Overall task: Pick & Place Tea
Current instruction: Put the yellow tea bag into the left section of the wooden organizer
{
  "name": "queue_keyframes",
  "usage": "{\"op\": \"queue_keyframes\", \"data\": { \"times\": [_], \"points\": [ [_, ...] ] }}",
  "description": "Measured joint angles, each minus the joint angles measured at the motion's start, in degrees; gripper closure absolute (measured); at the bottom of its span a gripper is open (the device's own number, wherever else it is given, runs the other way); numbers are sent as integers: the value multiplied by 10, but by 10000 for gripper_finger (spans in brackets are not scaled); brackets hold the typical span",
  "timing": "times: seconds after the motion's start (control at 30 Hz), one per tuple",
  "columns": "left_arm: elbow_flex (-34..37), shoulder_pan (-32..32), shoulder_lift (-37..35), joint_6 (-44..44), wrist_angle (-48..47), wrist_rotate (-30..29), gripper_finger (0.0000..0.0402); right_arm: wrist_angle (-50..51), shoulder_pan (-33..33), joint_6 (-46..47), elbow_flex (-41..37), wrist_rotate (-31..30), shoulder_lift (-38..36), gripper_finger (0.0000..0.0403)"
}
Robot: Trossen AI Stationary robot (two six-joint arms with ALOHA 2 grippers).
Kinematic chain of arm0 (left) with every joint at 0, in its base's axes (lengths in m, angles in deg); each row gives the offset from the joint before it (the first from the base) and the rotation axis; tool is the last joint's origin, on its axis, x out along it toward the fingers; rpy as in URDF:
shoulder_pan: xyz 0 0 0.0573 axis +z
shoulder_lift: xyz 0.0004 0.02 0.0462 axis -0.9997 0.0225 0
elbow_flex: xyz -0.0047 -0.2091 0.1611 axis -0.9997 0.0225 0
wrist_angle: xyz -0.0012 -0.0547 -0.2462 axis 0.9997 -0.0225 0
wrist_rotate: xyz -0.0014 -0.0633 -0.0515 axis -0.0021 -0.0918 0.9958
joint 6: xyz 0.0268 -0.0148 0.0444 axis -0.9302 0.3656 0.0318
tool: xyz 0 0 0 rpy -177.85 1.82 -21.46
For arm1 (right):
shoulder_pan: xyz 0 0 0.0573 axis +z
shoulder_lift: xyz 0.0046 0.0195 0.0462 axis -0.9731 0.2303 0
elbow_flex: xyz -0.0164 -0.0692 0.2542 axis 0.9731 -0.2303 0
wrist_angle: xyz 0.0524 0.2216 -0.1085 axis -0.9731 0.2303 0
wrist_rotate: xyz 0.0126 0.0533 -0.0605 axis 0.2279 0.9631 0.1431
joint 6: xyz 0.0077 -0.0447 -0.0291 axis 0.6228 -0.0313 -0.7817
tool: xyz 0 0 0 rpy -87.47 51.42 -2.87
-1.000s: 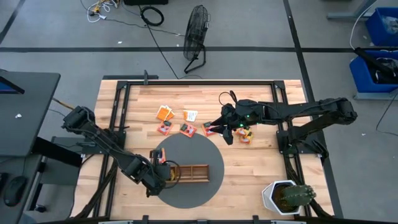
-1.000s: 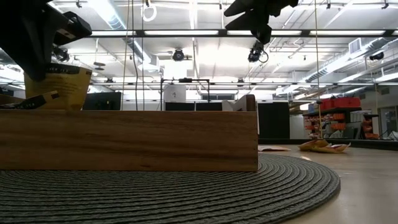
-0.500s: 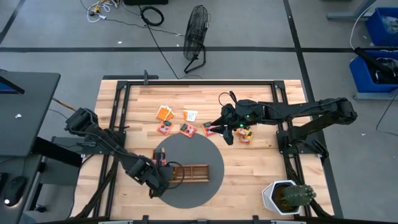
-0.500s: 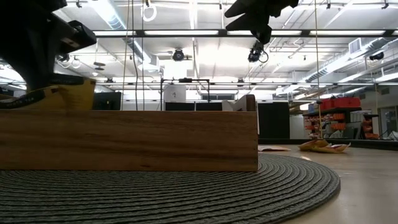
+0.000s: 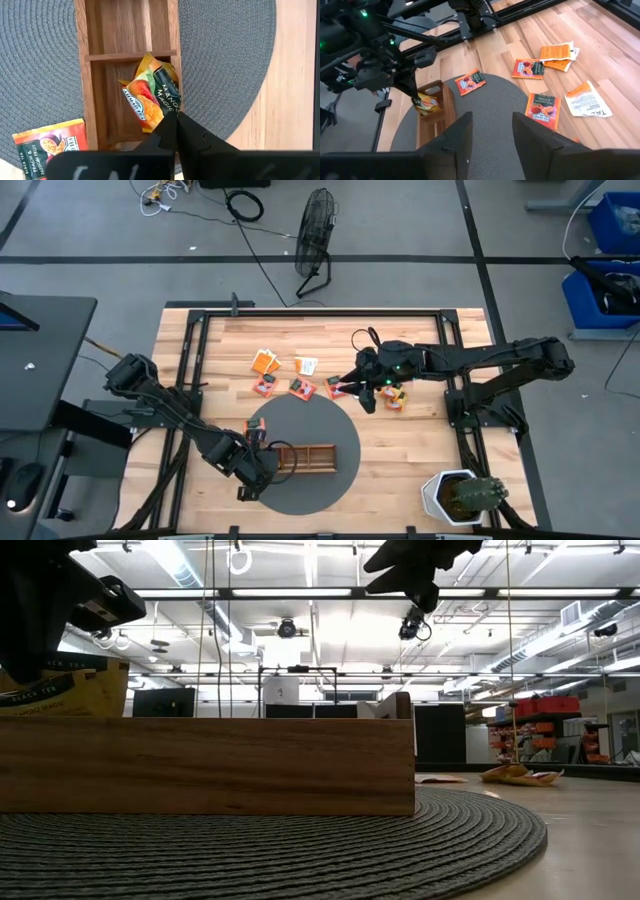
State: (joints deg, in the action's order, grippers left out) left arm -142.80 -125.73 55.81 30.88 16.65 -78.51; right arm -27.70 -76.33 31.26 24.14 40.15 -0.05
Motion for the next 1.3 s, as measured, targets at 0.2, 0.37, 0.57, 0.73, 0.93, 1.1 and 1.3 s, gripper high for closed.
{"op": "queue_keyframes", "data": {
  "times": [0.2, 0.37, 0.57, 0.73, 0.93, 1.1, 1.3],
  "points": [
    [0, 1, -1, 22, 0, 2, 342, 10, 0, 26, 0, -18, 0, 258],
    [0, 9, -15, 47, 0, 21, 282, 12, 0, 27, 0, -18, 0, 258],
    [0, 19, -50, 47, -4, 26, 215, 18, 0, 26, 0, -18, 0, 258],
    [0, 26, -81, 51, -20, 30, 179, 76, -1, 50, 0, -71, 0, 258],
    [0, 65, -121, 62, -89, 1, 177, 224, -31, 175, 0, -147, 0, 258],
    [0, 111, -152, 62, -99, -49, 183, 341, -73, 232, -22, -137, 0, 258],
    [0, 162, -172, 62, -85, -89, 183, 361, -107, 271, -99, -111, -1, 250]
  ]
}}
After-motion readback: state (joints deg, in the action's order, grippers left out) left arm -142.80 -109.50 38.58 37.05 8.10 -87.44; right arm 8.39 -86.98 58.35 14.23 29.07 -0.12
